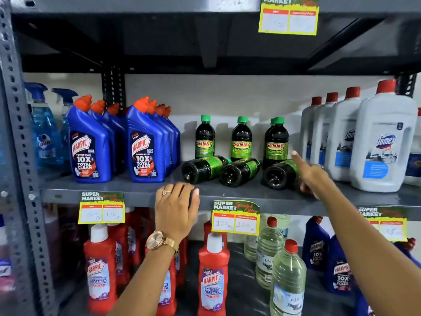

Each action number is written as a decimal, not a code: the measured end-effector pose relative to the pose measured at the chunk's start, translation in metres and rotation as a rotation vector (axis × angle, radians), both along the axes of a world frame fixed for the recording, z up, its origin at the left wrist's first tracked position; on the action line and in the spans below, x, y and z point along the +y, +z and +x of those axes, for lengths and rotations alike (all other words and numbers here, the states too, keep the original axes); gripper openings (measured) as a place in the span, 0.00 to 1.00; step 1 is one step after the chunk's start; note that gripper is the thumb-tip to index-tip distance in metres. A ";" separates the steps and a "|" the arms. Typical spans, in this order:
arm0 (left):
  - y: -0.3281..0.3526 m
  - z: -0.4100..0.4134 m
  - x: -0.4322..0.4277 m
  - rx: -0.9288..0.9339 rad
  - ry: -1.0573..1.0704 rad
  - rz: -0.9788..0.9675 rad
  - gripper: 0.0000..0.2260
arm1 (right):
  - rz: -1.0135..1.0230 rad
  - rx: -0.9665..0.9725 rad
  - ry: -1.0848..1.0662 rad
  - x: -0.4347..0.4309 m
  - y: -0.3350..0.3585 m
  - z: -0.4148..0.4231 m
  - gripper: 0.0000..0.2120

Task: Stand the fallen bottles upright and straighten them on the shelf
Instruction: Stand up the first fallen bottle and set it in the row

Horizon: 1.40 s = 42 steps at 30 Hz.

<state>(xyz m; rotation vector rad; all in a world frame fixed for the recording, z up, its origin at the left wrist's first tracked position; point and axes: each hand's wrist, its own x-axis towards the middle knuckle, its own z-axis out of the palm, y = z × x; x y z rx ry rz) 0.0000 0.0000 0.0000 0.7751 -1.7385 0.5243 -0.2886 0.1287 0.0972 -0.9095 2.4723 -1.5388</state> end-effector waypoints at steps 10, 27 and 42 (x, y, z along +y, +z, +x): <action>-0.006 -0.004 -0.009 0.026 0.076 -0.093 0.17 | 0.233 -0.249 0.115 -0.031 0.018 -0.009 0.41; -0.010 -0.008 -0.010 0.079 0.085 -0.104 0.17 | -0.359 -0.021 0.038 -0.008 -0.015 0.002 0.38; -0.006 -0.003 -0.002 0.017 0.069 -0.046 0.18 | -0.201 -0.011 0.116 -0.021 -0.006 0.004 0.24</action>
